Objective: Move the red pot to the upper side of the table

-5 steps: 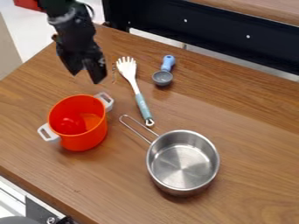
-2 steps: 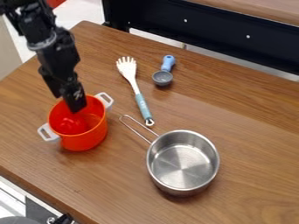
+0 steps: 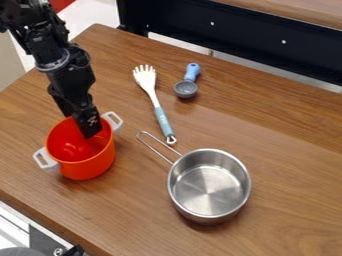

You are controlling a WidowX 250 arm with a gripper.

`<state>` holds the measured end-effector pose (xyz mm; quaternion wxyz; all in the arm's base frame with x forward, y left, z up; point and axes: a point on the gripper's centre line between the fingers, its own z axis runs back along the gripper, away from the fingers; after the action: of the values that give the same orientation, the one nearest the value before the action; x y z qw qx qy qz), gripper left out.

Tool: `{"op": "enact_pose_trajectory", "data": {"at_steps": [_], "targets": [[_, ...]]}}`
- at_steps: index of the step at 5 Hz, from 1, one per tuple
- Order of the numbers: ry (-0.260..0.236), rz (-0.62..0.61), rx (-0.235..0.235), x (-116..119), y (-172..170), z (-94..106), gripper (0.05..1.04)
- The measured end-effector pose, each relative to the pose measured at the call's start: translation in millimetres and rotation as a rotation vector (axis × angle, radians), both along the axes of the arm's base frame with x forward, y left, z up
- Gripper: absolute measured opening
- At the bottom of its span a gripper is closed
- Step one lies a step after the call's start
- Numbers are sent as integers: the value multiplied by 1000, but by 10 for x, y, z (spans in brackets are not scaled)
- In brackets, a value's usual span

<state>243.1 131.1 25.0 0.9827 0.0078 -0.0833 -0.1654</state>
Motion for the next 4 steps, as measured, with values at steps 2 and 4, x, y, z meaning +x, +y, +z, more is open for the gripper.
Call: {"op": "enact_pose_trajectory", "data": {"at_steps": [2,4], "targets": [[-20,48,71,118,-6,-139,999],[35,46,70,106,-64,-275,693]]}}
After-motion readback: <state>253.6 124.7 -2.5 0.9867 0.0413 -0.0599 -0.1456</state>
